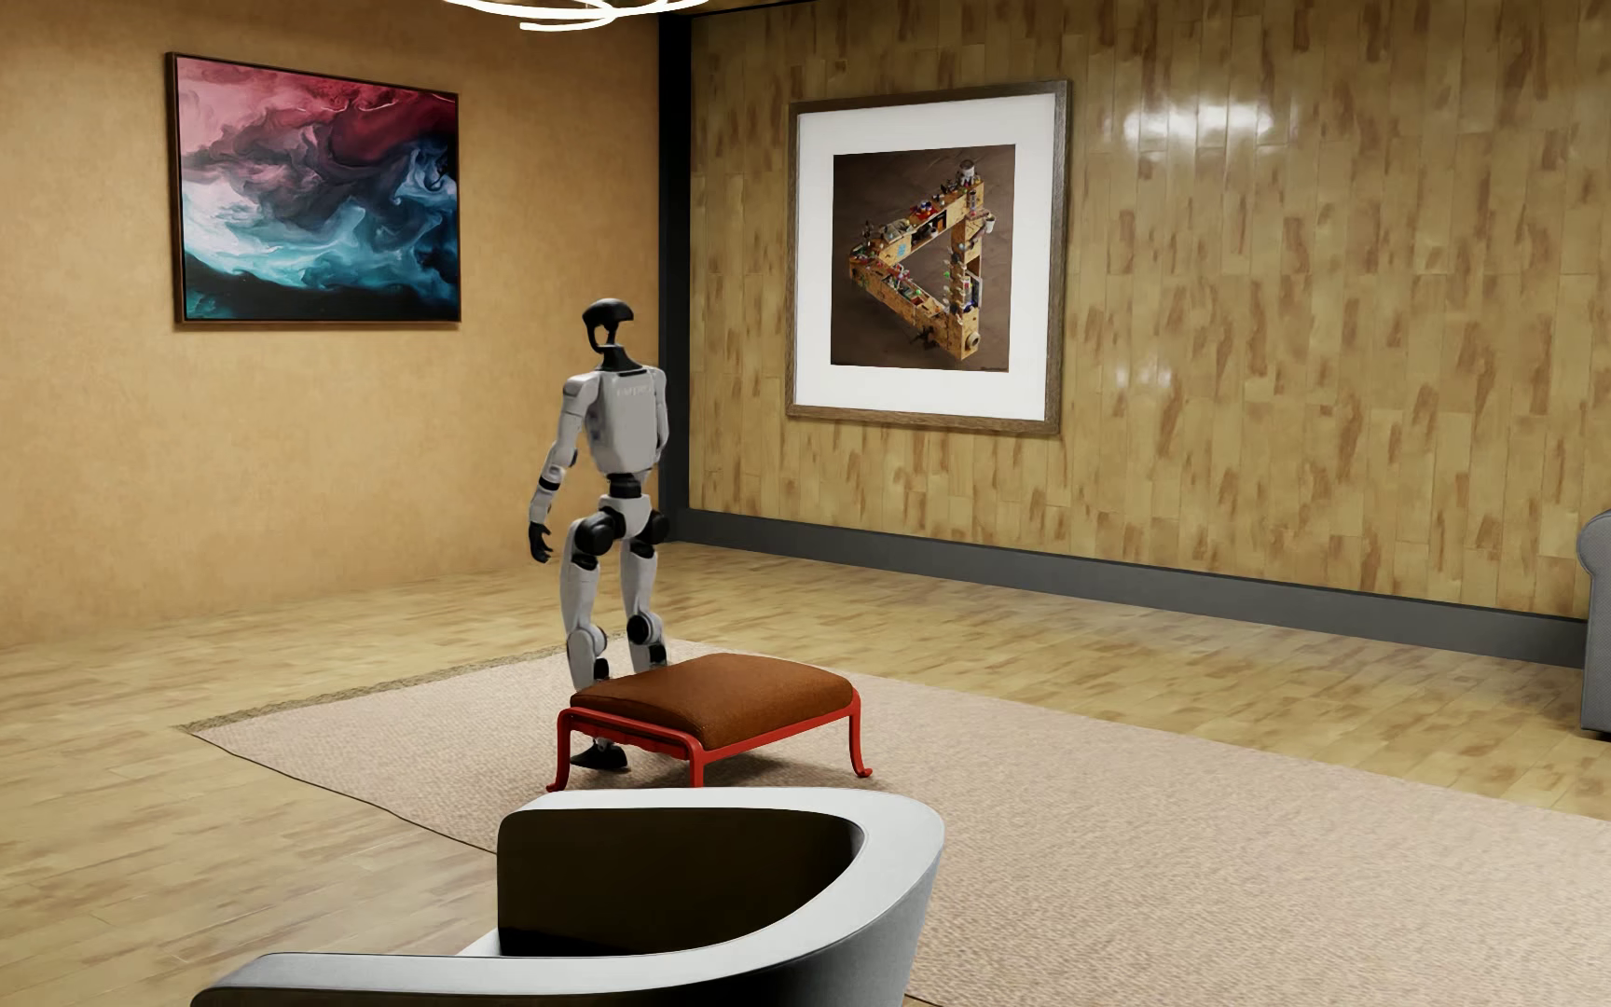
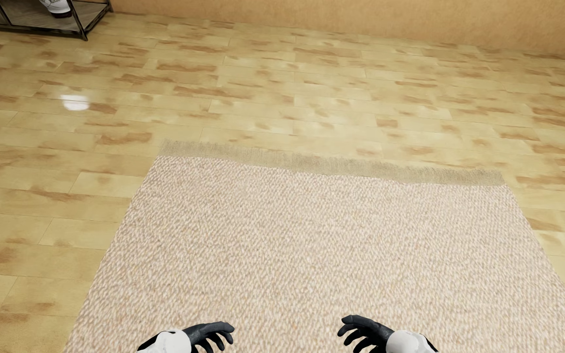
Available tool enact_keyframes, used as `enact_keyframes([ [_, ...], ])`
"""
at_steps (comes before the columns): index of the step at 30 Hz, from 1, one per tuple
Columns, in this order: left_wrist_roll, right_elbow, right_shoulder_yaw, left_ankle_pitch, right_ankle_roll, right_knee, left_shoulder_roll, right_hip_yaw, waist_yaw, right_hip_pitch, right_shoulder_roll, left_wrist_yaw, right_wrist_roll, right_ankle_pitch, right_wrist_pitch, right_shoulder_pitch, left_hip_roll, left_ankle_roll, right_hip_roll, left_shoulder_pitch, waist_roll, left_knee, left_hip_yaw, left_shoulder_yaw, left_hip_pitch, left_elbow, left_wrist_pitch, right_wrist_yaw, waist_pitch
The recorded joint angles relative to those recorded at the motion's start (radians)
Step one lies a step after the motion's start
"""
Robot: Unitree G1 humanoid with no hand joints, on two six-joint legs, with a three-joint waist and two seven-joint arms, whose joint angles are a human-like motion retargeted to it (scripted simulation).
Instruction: Sit on the chair
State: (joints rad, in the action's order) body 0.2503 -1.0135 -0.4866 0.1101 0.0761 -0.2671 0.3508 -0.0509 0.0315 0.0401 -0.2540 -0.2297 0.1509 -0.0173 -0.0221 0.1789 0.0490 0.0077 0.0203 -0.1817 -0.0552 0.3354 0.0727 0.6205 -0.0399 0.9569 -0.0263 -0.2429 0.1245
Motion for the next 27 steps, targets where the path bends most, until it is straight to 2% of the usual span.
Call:
enact_keyframes([
  [3, 0.022, 0.070, -0.069, 0.010, 0.024, -0.149, 0.028, 0.007, -0.002, 0.155, -0.038, -0.018, 0.002, -0.020, -0.012, 0.110, 0.011, -0.024, 0.028, -0.109, 0.001, 0.125, -0.017, 0.089, -0.138, -0.079, -0.017, 0.010, 0.107],
  [5, 0.044, 0.111, -0.117, 0.040, 0.040, -0.215, 0.044, 0.010, -0.001, 0.240, -0.060, 0.017, -0.002, -0.022, -0.017, 0.178, 0.022, -0.031, 0.039, -0.190, 0.004, 0.201, -0.024, 0.186, -0.223, -0.124, -0.025, 0.068, 0.190],
  [6, 0.041, 0.115, -0.140, 0.098, 0.042, -0.259, 0.059, 0.024, -0.001, 0.292, -0.068, -0.030, 0.007, -0.035, -0.097, 0.214, 0.034, -0.030, 0.033, -0.254, 0.014, 0.250, -0.052, 0.177, -0.269, -0.127, -0.106, 0.062, 0.242],
  [8, 0.067, 0.154, -0.198, 0.138, 0.067, -0.339, 0.069, 0.029, -0.001, 0.392, -0.097, -0.008, 0.015, -0.042, -0.116, 0.286, 0.058, -0.040, 0.049, -0.344, 0.016, 0.335, -0.057, 0.269, -0.358, -0.145, -0.123, 0.078, 0.319],
  [11, 0.112, 0.272, -0.289, 0.109, 0.104, -0.514, 0.074, 0.045, -0.009, 0.569, -0.173, 0.040, 0.055, -0.081, -0.159, 0.405, 0.103, -0.119, 0.079, -0.485, 0.032, 0.497, -0.068, 0.396, -0.528, -0.159, -0.146, 0.050, 0.434],
  [12, 0.120, 0.329, -0.314, 0.117, 0.118, -0.580, 0.085, 0.051, -0.012, 0.629, -0.207, 0.067, 0.059, -0.097, -0.177, 0.447, 0.120, -0.140, 0.088, -0.533, 0.037, 0.562, -0.073, 0.433, -0.586, -0.170, -0.152, 0.050, 0.474],
  [14, 0.143, 0.471, -0.342, 0.153, 0.153, -0.719, 0.131, 0.070, -0.015, 0.756, -0.293, 0.125, 0.059, -0.132, -0.235, 0.503, 0.144, -0.175, 0.113, -0.627, 0.041, 0.695, -0.093, 0.511, -0.704, -0.249, -0.194, 0.100, 0.535],
  [15, 0.136, 0.540, -0.359, 0.175, 0.166, -0.788, 0.163, 0.080, -0.017, 0.820, -0.336, 0.170, 0.048, -0.148, -0.257, 0.537, 0.152, -0.184, 0.122, -0.677, 0.040, 0.758, -0.111, 0.549, -0.759, -0.295, -0.204, 0.133, 0.566],
  [16, 0.124, 0.604, -0.376, 0.196, 0.177, -0.855, 0.204, 0.091, -0.019, 0.885, -0.378, 0.248, 0.029, -0.165, -0.272, 0.576, 0.159, -0.190, 0.128, -0.727, 0.039, 0.827, -0.125, 0.583, -0.819, -0.353, -0.210, 0.176, 0.596],
  [19, 0.054, 0.799, -0.420, 0.259, 0.215, -1.049, 0.355, 0.128, -0.022, 1.072, -0.505, 0.429, -0.056, -0.211, -0.315, 0.667, 0.174, -0.202, 0.136, -0.868, 0.038, 1.035, -0.177, 0.679, -1.001, -0.580, -0.234, 0.320, 0.665],
  [22, -0.012, 0.997, -0.419, 0.317, 0.251, -1.257, 0.505, 0.159, -0.020, 1.238, -0.654, 0.593, -0.143, -0.253, -0.343, 0.708, 0.181, -0.214, 0.164, -0.989, 0.044, 1.247, -0.221, 0.773, -1.162, -0.797, -0.241, 0.446, 0.710],
  [24, -0.042, 1.104, -0.405, 0.350, 0.269, -1.380, 0.586, 0.183, -0.019, 1.327, -0.729, 0.673, -0.180, -0.275, -0.366, 0.725, 0.183, -0.222, 0.178, -1.041, 0.048, 1.373, -0.249, 0.797, -1.249, -0.906, -0.253, 0.506, 0.738],
  [27, -0.065, 1.213, -0.371, 0.385, 0.270, -1.526, 0.669, 0.208, -0.019, 1.415, -0.792, 0.731, -0.212, -0.293, -0.386, 0.721, 0.187, -0.228, 0.177, -1.073, 0.050, 1.523, -0.281, 0.801, -1.335, -1.006, -0.260, 0.556, 0.762],
])
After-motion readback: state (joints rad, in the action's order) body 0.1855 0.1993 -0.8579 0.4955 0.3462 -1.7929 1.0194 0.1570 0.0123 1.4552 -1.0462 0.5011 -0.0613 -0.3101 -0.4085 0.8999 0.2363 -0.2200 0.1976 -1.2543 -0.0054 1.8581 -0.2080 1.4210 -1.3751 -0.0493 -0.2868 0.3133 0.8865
